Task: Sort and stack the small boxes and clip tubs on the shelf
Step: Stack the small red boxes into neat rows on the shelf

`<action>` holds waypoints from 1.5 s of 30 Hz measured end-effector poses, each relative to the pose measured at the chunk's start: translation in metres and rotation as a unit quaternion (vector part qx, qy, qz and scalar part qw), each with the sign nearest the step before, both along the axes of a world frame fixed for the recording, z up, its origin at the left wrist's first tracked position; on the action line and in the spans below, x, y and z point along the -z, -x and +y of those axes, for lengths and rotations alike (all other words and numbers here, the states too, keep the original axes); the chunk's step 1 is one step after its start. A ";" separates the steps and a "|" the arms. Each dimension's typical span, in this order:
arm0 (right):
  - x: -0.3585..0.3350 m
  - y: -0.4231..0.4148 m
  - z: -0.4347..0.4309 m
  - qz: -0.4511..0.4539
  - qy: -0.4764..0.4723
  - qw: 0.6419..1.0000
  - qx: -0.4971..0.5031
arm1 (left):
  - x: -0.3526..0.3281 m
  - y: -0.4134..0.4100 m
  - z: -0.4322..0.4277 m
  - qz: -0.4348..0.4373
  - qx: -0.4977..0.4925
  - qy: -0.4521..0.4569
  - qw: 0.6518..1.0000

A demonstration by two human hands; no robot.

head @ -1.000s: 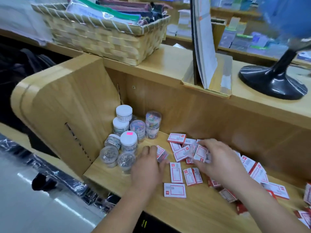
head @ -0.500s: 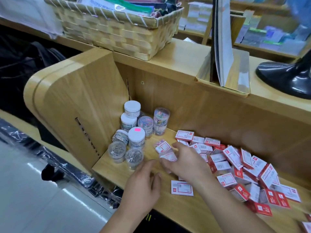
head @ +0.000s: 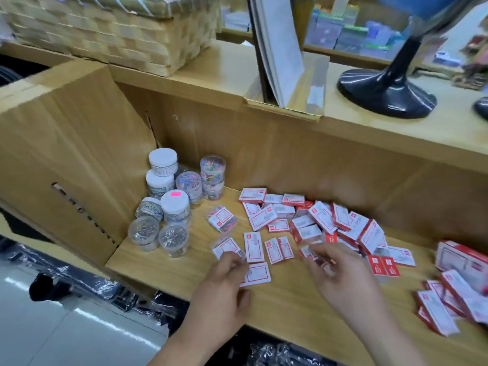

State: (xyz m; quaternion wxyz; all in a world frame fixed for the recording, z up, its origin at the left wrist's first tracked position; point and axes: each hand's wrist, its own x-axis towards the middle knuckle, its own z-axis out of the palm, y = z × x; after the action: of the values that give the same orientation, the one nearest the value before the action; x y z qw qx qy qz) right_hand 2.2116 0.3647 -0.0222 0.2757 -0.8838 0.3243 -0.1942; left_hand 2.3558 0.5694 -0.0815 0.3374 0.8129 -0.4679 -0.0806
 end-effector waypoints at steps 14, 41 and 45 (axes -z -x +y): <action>0.027 0.043 0.002 -0.046 0.028 0.997 0.047 | 0.020 0.011 -0.030 0.105 0.045 0.026 0.993; 0.019 0.040 -0.025 -0.078 0.045 0.996 0.024 | -0.014 0.001 -0.054 -0.069 0.077 -0.007 0.995; 0.002 0.045 -0.006 -0.096 -0.011 0.995 0.025 | 0.003 0.026 -0.049 -0.072 0.067 -0.042 0.994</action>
State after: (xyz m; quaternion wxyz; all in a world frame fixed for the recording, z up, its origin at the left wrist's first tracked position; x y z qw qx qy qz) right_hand 2.1667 0.3590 -0.0238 0.3103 -0.8495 0.3206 -0.2815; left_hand 2.3293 0.5199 -0.0841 0.2620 0.7970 -0.5403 -0.0640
